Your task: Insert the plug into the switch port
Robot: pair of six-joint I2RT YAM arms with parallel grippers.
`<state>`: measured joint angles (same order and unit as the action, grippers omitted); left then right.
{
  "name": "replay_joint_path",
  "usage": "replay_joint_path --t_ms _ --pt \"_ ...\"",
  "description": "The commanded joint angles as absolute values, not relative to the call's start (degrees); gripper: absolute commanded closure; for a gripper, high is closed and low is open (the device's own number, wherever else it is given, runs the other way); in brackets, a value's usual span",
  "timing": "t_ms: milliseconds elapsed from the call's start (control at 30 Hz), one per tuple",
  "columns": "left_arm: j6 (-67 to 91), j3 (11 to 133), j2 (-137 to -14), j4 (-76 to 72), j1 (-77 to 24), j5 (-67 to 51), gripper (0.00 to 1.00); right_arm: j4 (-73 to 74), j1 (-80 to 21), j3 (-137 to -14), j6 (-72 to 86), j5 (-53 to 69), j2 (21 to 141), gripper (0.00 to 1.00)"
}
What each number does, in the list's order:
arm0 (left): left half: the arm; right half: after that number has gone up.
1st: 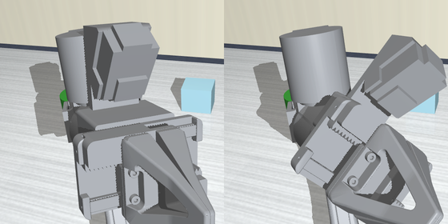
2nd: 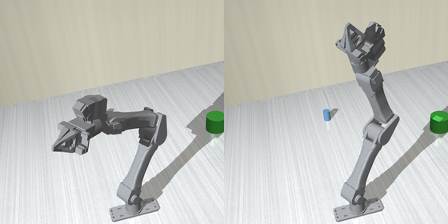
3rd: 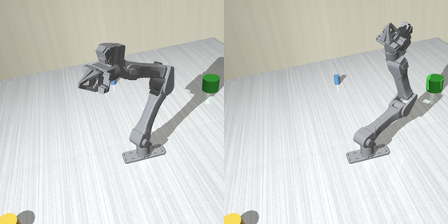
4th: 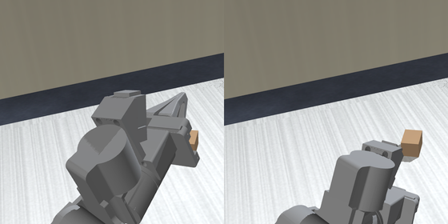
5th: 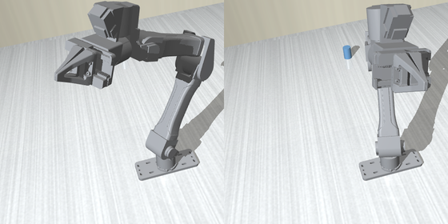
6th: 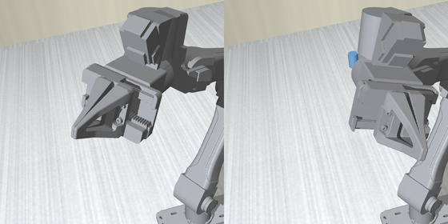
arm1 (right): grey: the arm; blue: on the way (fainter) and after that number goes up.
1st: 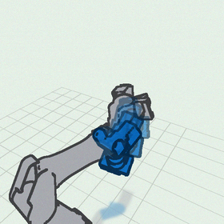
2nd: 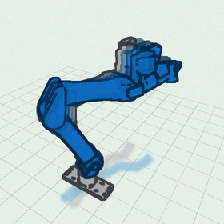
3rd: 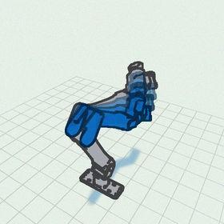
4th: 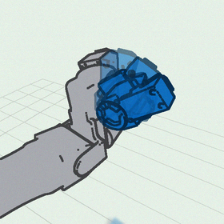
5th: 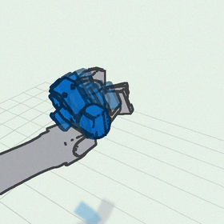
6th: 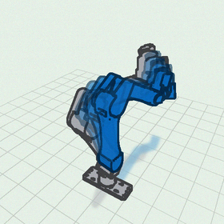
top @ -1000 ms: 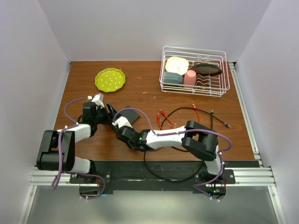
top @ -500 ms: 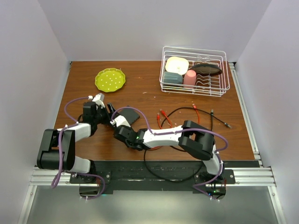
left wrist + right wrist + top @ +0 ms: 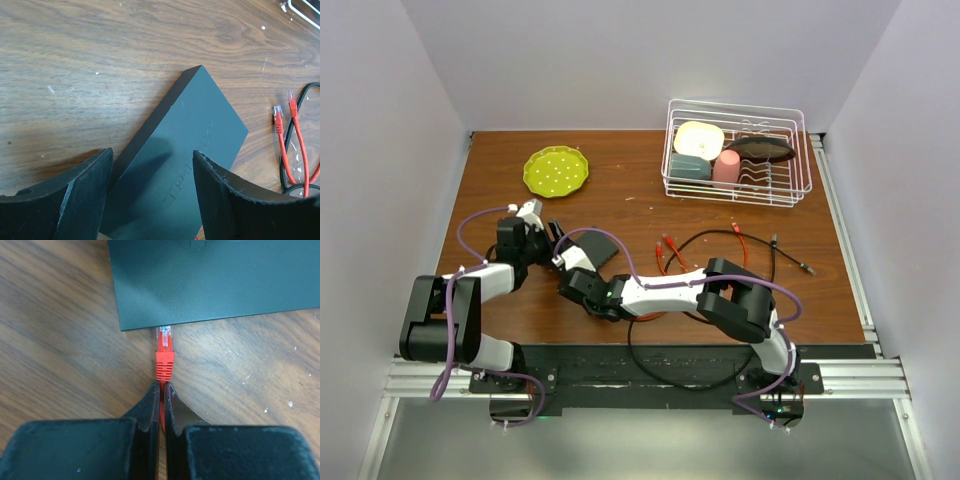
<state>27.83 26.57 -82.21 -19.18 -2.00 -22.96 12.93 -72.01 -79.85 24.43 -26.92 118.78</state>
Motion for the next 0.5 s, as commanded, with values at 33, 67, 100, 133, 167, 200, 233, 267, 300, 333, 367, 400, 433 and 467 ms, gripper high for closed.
replay_joint_path --t_ms 33,67,100,133,167,200,233,267,300,333,367,400,433,467 --pt "26.6 28.0 -82.6 -20.5 -2.0 -25.6 0.32 11.3 -72.3 -82.5 25.1 -28.1 119.7 1.0" --pt "26.4 28.1 -82.9 -20.5 -1.9 -25.7 0.32 11.3 -72.3 -82.6 24.9 -28.2 119.7 1.0" --pt "26.1 28.1 -82.9 -20.6 -2.0 -25.9 0.32 11.4 -72.3 -82.8 24.3 -28.6 119.8 1.0" --pt "25.9 28.2 -83.0 -20.5 -2.0 -25.9 0.32 11.6 -72.3 -83.0 24.2 -28.7 120.0 1.0" --pt "25.7 28.2 -83.0 -20.5 -2.0 -26.1 0.32 11.6 -72.2 -83.2 23.9 -28.9 120.0 1.0" --pt "25.5 28.3 -83.2 -20.5 -2.0 -26.4 0.32 11.8 -72.2 -83.4 23.6 -29.1 120.1 1.0" --pt "25.2 28.3 -83.2 -20.5 -2.0 -26.5 0.32 11.9 -72.2 -83.6 23.5 -29.2 120.1 1.0" --pt "25.1 28.3 -83.4 -20.5 -2.0 -26.5 0.32 11.9 -72.2 -83.9 23.2 -29.3 120.2 1.0" --pt "24.8 28.2 -83.3 -20.6 -2.0 -26.8 0.32 11.9 -72.2 -84.1 22.8 -29.4 120.2 1.0" --pt "24.8 28.2 -83.4 -20.7 -2.0 -27.0 0.32 12.0 -72.2 -84.3 22.6 -29.5 120.4 1.0" --pt "24.6 28.2 -83.4 -20.8 -2.0 -27.2 0.33 12.0 -72.2 -84.6 22.4 -29.6 120.4 1.0" --pt "24.6 28.2 -83.4 -20.9 -2.0 -27.4 0.33 12.1 -72.1 -84.8 22.0 -29.7 120.4 1.0" --pt "24.5 28.2 -83.5 -21.0 -2.0 -27.4 0.33 12.0 -72.0 -85.2 21.9 -29.6 120.3 1.0" --pt "24.3 28.2 -83.5 -20.9 -2.0 -27.4 0.34 12.0 -71.9 -85.3 21.9 -29.0 120.2 1.0"
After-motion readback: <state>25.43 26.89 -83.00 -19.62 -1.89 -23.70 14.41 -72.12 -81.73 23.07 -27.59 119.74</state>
